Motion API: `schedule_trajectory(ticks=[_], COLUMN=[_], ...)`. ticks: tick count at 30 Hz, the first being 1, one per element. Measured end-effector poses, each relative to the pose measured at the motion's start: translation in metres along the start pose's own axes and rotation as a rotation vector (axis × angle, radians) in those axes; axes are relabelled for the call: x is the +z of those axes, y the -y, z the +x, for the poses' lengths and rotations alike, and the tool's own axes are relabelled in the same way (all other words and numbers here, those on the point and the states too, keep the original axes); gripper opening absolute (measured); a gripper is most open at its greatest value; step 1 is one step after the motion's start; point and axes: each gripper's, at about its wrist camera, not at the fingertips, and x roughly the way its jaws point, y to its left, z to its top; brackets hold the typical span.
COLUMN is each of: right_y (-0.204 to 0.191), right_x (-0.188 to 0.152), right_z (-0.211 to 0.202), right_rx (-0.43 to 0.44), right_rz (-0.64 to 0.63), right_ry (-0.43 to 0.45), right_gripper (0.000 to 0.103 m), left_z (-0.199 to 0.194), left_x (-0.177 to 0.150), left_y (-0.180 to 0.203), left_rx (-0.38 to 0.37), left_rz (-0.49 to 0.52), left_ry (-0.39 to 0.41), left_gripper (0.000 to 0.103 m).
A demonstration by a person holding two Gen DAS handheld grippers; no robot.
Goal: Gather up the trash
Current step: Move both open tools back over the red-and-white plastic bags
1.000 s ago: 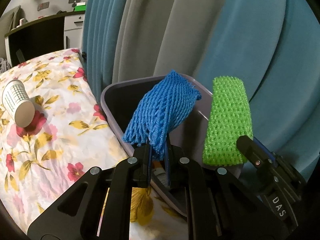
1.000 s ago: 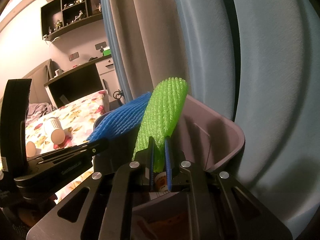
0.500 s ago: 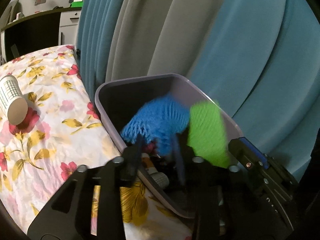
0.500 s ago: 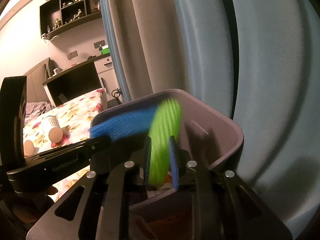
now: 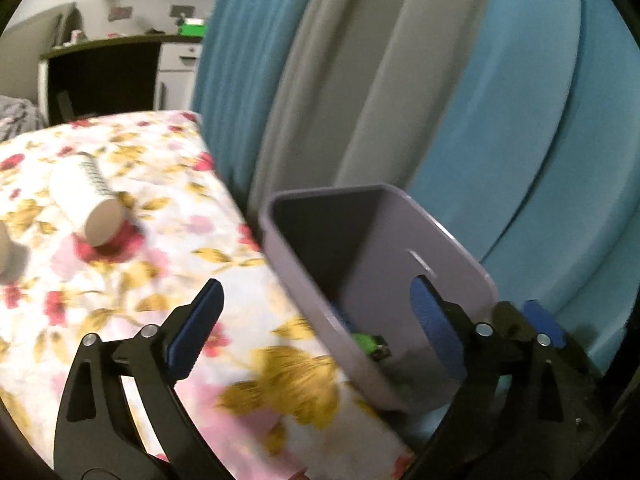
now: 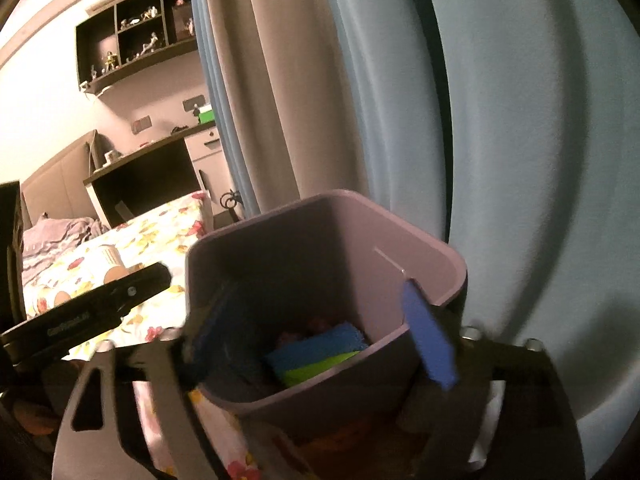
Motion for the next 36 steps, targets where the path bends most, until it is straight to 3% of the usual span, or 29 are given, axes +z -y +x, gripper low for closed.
schedule_trajectory(ticks=[9, 15, 23, 36], right_y=[-0.011, -0.032, -0.090, -0.231], right_x=[0.000, 0.000, -0.006, -0.031], right_z=[-0.016, -0.030, -0.043, -0.056], right_rx=[-0.008, 0.062, 0.153, 0.377], right_rz=[-0.011, -0.013, -0.077, -0.220], right_ry=[0.017, 0.021, 0.024, -0.007], right_gripper=[0.089, 0.089, 0.089, 0.089], left_z=[-0.059, -0.101, -0.164, -0.263], left_x=[-0.008, -0.009, -0.026, -0.057], left_y=[-0.049, -0.090, -0.143, -0.254], left_rx=[0.169, 0.261, 0.377, 0.614], left_rz=[-0.075, -0.142, -0.160, -0.259], left_ry=[0.057, 0.099, 0.146, 0.220], left_gripper=[0.096, 0.096, 0.096, 0.096])
